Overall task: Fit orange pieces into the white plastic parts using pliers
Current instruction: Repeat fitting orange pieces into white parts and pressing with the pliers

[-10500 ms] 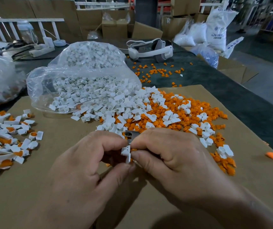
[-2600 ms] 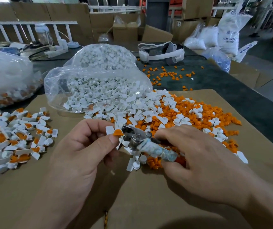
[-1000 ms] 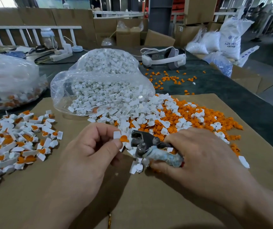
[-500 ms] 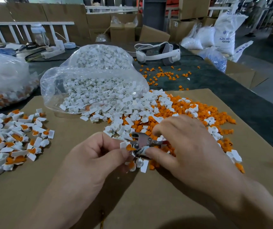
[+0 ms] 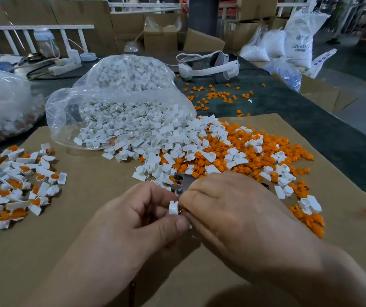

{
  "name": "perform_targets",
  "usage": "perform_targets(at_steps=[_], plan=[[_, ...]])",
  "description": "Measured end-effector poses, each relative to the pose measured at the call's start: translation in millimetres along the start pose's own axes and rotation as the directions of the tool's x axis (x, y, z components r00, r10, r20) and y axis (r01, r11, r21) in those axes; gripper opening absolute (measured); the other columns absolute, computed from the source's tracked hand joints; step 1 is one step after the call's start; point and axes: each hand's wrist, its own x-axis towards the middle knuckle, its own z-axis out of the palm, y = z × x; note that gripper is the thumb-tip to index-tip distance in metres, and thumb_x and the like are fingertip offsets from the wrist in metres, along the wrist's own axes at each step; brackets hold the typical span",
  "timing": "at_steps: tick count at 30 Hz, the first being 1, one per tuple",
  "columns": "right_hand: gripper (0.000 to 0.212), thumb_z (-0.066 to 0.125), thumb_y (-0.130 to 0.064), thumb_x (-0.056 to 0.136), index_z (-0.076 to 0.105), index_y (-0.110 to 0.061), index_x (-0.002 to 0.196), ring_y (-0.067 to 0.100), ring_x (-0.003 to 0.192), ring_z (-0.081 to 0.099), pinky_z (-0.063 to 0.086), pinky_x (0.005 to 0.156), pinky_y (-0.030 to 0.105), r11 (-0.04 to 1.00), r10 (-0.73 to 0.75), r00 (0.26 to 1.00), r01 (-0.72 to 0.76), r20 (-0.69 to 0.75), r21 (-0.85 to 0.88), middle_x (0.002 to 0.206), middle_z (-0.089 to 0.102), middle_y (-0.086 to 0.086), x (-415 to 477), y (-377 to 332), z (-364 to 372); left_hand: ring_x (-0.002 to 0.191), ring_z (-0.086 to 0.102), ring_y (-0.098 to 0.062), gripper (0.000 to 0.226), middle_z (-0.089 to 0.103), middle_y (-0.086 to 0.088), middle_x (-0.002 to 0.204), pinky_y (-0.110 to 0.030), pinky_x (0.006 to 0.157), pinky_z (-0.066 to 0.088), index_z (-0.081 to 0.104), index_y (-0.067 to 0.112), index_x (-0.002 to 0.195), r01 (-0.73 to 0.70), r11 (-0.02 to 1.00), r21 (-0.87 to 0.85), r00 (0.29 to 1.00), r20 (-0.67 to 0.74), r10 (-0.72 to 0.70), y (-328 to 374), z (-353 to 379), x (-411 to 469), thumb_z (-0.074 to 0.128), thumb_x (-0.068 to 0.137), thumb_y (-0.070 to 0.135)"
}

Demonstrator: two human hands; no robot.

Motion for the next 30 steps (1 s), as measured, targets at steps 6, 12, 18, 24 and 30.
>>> perform_targets(at_steps=[6, 12, 18, 24, 30], plan=[[0.029, 0.039, -0.036, 0.098, 0.062, -0.023, 0.087, 0.004, 0.071, 0.049, 0.043, 0.061, 0.025, 0.965, 0.053, 0.999, -0.05, -0.005, 0.259, 0.077, 0.054, -0.013, -2, 1, -6, 0.065, 0.067, -0.006, 0.043, 0.07, 0.016, 0.077, -0.03, 0.059, 0.056, 0.066, 0.05, 0.101, -0.177, 0.94, 0.291, 0.982, -0.016, 0.19, 7, -3, -6, 0.066, 0.063, 0.068], [0.02, 0.045, -0.039, 0.096, 0.061, -0.031, 0.086, -0.001, 0.072, 0.053, 0.037, 0.059, 0.013, 0.918, 0.105, 0.993, -0.074, -0.057, 0.39, 0.075, 0.054, -0.018, -4, 2, -6, 0.074, 0.062, 0.01, 0.03, 0.064, 0.032, 0.087, -0.002, 0.059, 0.042, 0.061, 0.049, 0.1, -0.315, 0.843, 0.436, 0.931, -0.029, 0.364, 18, 0, -9, 0.062, 0.072, 0.059], [0.018, 0.045, -0.038, 0.095, 0.06, -0.032, 0.087, -0.003, 0.073, 0.052, 0.039, 0.06, 0.013, 0.907, 0.102, 0.991, -0.055, -0.092, 0.418, 0.075, 0.053, -0.019, -4, 3, -8, 0.084, 0.048, 0.028, 0.027, 0.051, 0.046, 0.095, 0.009, 0.074, 0.034, 0.056, 0.036, 0.104, -0.431, 0.784, 0.447, 0.887, 0.05, 0.459, 21, 4, -5, 0.06, 0.078, 0.045], [0.022, 0.046, -0.034, 0.095, 0.063, -0.024, 0.087, 0.003, 0.073, 0.052, 0.044, 0.06, 0.024, 0.935, 0.085, 0.988, -0.034, -0.132, 0.352, 0.077, 0.055, -0.015, -3, 1, -5, 0.081, 0.054, 0.026, 0.028, 0.056, 0.046, 0.093, 0.008, 0.07, 0.037, 0.058, 0.042, 0.104, -0.445, 0.797, 0.408, 0.873, 0.0, 0.488, 18, 5, -5, 0.062, 0.076, 0.043], [0.016, 0.049, -0.032, 0.094, 0.063, -0.024, 0.091, 0.004, 0.077, 0.054, 0.047, 0.063, 0.027, 0.924, 0.103, 0.981, -0.032, -0.166, 0.382, 0.083, 0.058, -0.014, -3, 0, -2, 0.076, 0.066, 0.003, 0.041, 0.066, 0.026, 0.088, -0.004, 0.063, 0.046, 0.057, 0.053, 0.106, -0.333, 0.861, 0.385, 0.913, -0.095, 0.396, 9, 3, -4, 0.064, 0.066, 0.057]])
